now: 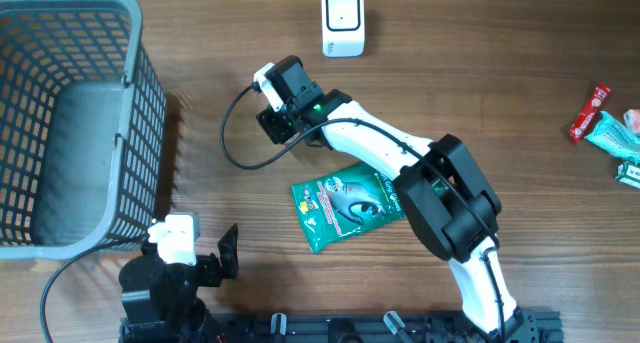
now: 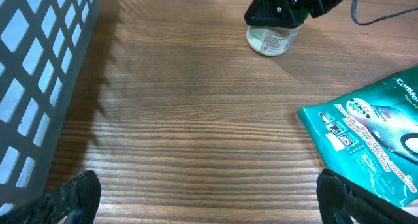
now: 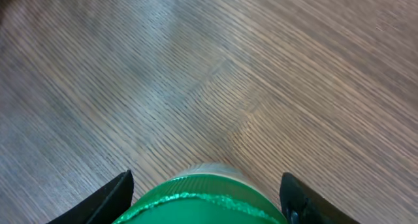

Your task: Scan the item barcode

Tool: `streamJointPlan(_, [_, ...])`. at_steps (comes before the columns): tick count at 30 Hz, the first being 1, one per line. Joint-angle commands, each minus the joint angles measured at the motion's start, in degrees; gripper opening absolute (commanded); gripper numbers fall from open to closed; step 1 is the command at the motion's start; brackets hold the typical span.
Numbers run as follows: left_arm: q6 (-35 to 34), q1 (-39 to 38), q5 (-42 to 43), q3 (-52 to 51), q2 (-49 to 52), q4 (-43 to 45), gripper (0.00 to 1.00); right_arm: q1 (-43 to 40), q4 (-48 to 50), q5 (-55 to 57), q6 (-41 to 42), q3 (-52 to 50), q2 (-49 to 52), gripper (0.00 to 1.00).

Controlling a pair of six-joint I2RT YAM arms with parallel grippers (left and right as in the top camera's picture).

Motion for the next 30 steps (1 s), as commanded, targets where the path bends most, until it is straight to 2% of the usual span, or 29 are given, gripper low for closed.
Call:
streamJointPlan(1, [-0.52,-0.24,0.07,-0.26,-0.24,0.15,1.00,-0.26,-6.71,3.74,1.95,0.00,-1.68,0.50])
streamJointPlan(5, [-0.50,-0.24,0.07,-0.26,-0.24,0.15,1.00,-1.27,-16.79,3.91,7.78,0.00,-6.69,0.49])
streamJointPlan(8, [-0.50,-0.24,0.07,-0.26,-0.24,0.15,1.00,-1.75,-20.33,3.87,9.57,0.00,-8.37,0.51])
streamJointPlan(10, [-0.50,-0.24,0.07,-0.26,-0.24,0.15,1.00,-1.75,-20.55,3.89,9.55,0.00,-8.35,0.57])
streamJointPlan(15, [-0.50,-0.24,0.07,-0.26,-0.24,0.15,1.00,-1.75,-15.43,5.95,10.21,0.00,-8.35,0.59])
streamJointPlan(21, [-0.50,-0.24,0.07,-0.26,-0.24,0.15,1.00,-1.75,-18.25,6.73,13.55,-0.07,-8.35,0.64])
streamJointPlan(24, [-0.52,-0.24,0.07,-0.26,-0.24,0.15,1.00,-1.75,-15.67,8.31,13.64,-1.16,-8.35,0.84])
streamJointPlan(25, [-0.50,-0.24,0.07,-0.26,-0.24,0.15,1.00,-1.75,-14.53,8.66,13.97,-1.75,-8.35,1.00])
streamJointPlan(27, [-0.50,-0.24,0.07,-0.26,-0.24,0.15,1.00,-1.75,-13.07,8.68,15.13,-1.79,-8.39,1.00])
streamJointPlan(30, [-0.52,-0.24,0.07,-0.26,-0.24,0.15,1.00,-1.88,-17.75,8.31,18.45,1.95,-11.41,1.00])
